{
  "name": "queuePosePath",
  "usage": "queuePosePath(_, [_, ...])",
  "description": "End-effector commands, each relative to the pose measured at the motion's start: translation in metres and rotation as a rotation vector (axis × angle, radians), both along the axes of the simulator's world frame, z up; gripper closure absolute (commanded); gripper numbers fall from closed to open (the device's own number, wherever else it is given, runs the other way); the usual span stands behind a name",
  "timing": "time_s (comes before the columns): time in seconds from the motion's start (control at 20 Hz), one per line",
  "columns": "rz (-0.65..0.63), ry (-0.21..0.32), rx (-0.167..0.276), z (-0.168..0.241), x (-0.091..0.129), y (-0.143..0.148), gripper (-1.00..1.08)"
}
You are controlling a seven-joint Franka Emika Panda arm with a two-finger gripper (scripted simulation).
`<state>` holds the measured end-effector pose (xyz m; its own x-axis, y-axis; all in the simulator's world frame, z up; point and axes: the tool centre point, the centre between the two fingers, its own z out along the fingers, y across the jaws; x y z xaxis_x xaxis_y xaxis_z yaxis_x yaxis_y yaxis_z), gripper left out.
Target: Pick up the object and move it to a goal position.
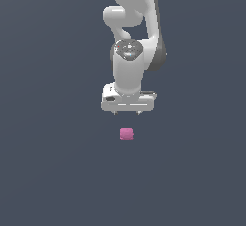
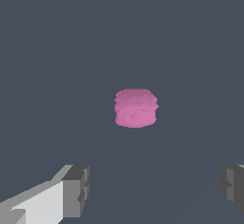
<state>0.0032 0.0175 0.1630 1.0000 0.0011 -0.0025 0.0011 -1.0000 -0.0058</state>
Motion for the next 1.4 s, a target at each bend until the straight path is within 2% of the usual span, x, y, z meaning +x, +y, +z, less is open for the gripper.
queuePosePath(0.0, [0.0,0.0,0.0,0.0,0.0,0.0,-0.92])
queuePosePath(0.5, [0.073,-0.036,0.018,0.012,0.009,0.033,-0.92])
queuePosePath(0.9, [0.062,-0.029,0.015,-0.001,0.014,0.027,-0.92])
queuePosePath(1.35, [0.035,-0.012,0.002,-0.049,0.029,0.01,-0.92])
